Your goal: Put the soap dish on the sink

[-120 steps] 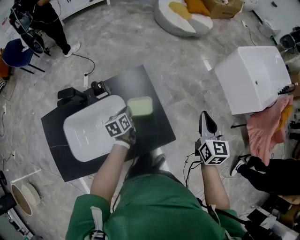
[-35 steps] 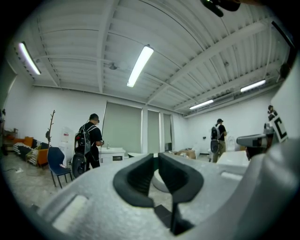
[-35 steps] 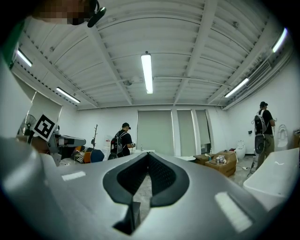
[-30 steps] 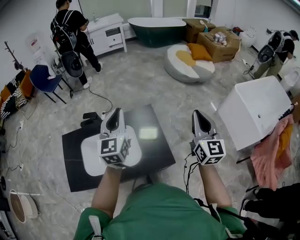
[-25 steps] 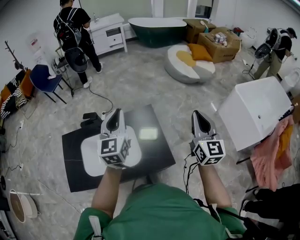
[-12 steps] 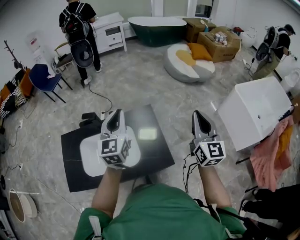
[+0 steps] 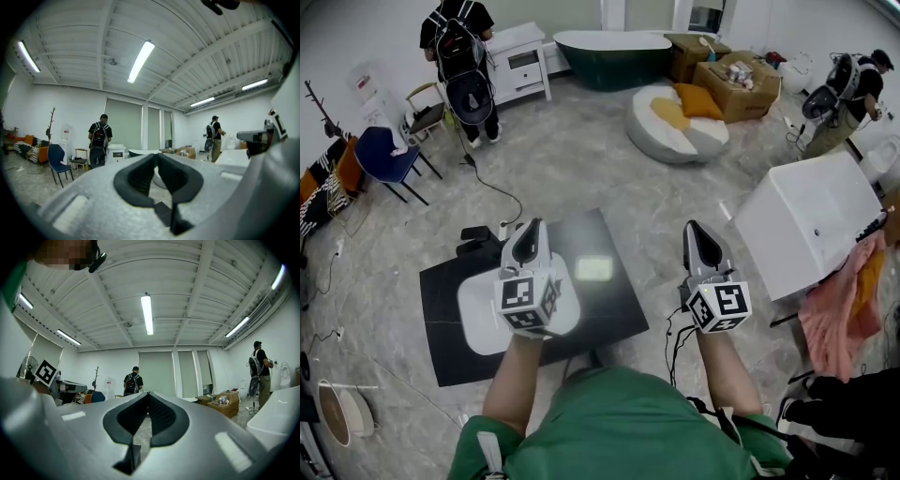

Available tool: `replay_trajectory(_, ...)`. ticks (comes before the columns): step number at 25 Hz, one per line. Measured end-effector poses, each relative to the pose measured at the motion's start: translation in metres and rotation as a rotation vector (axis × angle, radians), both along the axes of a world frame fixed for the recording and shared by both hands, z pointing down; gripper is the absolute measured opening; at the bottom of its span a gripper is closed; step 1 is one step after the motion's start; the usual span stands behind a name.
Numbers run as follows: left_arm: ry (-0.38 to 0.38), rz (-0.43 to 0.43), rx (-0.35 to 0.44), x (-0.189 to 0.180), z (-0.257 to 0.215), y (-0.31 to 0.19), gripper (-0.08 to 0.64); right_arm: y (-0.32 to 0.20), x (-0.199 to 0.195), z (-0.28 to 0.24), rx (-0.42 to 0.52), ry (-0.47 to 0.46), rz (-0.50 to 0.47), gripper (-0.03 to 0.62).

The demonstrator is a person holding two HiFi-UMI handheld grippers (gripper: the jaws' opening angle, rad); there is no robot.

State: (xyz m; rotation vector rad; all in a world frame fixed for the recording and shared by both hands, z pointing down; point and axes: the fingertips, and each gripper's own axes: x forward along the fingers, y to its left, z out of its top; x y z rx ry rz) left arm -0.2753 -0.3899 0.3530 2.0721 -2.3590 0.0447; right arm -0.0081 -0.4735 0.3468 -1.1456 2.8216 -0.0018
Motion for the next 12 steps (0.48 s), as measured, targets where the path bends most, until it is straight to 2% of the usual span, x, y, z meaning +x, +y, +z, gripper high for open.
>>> replay_trajectory(12,0.007,0.01,-0.018,-0.018,0.01,-0.007,0.021,-0.006,-0.021,0.003,-0.001,0.015,-0.001,-0.002)
